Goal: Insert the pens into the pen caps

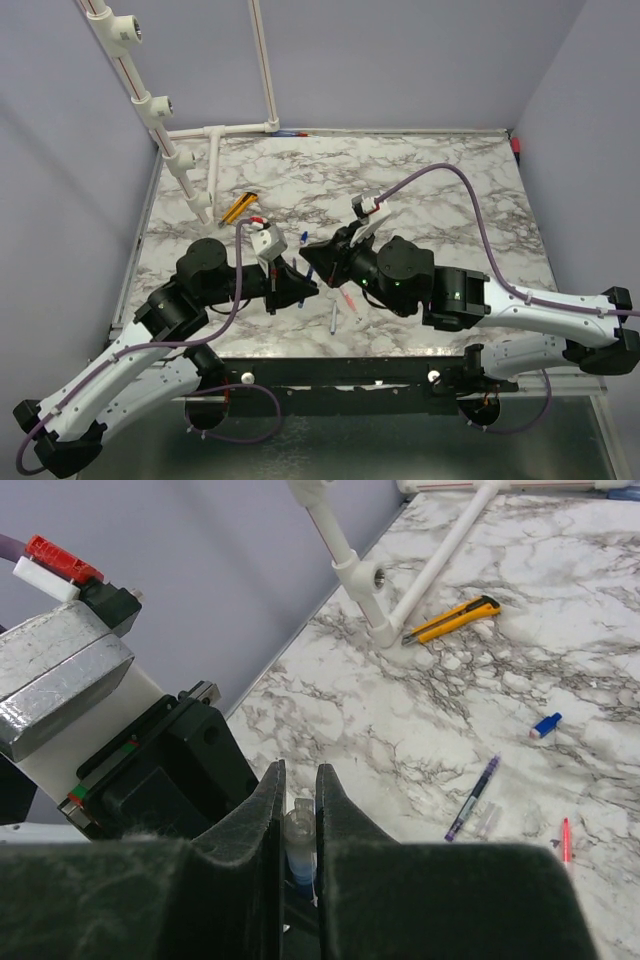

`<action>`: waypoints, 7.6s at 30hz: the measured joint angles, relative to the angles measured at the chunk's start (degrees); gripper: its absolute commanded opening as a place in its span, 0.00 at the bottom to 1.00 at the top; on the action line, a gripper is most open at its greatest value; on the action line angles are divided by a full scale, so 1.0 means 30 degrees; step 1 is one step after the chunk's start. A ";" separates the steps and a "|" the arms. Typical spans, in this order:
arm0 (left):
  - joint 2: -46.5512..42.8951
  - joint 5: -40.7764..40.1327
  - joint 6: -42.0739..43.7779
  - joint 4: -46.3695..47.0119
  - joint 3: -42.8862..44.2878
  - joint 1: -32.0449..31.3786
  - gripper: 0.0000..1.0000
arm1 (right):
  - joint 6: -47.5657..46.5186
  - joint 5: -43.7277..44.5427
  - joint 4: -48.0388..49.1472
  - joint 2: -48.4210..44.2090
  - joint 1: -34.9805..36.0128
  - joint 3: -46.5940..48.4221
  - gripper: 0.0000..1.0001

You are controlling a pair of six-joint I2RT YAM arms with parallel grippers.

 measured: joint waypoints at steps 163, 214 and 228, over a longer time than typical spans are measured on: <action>1.8258 -1.5271 -0.6819 -0.2135 0.1712 0.1909 0.08 | 0.5238 0.0852 -1.4302 -0.2310 -0.4080 -0.3796 0.76; 0.1421 -0.1974 -0.3570 -0.0248 -0.1100 0.1909 0.00 | 0.4044 -0.5464 -0.3781 -0.2521 -0.4080 -0.3002 0.70; -0.0648 0.0255 -0.4422 0.0554 -0.1100 0.1909 0.00 | 0.4699 -0.6688 -0.0969 -0.1392 -0.4080 -0.2521 0.52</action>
